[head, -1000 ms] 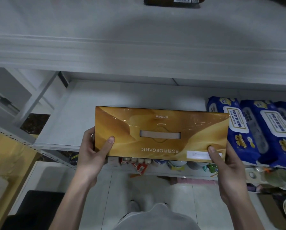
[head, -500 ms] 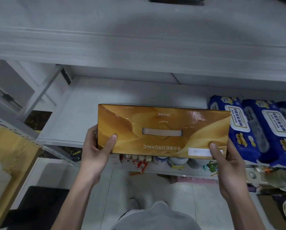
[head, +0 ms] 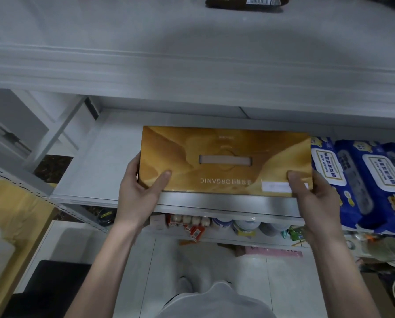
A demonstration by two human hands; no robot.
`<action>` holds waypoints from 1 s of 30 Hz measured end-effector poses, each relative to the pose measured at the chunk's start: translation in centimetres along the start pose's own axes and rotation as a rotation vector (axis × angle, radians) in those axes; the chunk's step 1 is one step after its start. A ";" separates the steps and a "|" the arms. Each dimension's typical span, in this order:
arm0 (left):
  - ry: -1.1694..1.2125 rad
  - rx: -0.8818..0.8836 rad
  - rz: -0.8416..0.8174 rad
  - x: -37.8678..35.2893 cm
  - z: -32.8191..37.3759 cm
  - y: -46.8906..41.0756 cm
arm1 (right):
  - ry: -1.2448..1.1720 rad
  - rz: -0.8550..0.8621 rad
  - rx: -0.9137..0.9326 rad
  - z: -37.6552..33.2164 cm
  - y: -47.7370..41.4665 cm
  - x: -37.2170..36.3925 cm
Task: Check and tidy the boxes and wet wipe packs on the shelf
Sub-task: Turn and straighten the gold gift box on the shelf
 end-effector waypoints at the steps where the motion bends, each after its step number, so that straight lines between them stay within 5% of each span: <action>1: -0.017 0.003 0.032 -0.4 0.2 -0.7 | -0.005 0.012 -0.008 -0.6 -0.7 -0.5; 9: -0.160 0.080 0.171 -2.4 0.4 -4.8 | 0.003 0.061 -0.025 -1.3 -6.0 -3.1; 14: -0.002 0.027 0.020 -2.6 -1.6 -5.1 | 0.183 -0.044 0.027 0.5 -6.0 -2.9; 20: -0.158 0.103 -0.135 -2.8 -7.6 -4.5 | 0.369 -0.218 0.029 5.2 -5.8 -2.5; 30: -0.037 0.095 -0.067 -3.5 -10.2 -3.6 | 0.216 -0.279 -0.024 7.6 -5.6 -2.1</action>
Point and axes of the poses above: each hand's wrist, its own y-axis away from the middle knuckle, its own x-axis out of the back of the hand, z = x × y, the point moved 2 cm from there along -y, towards the middle knuckle, and after that the axes turned 6 degrees about -x, right-handed, at the moved point
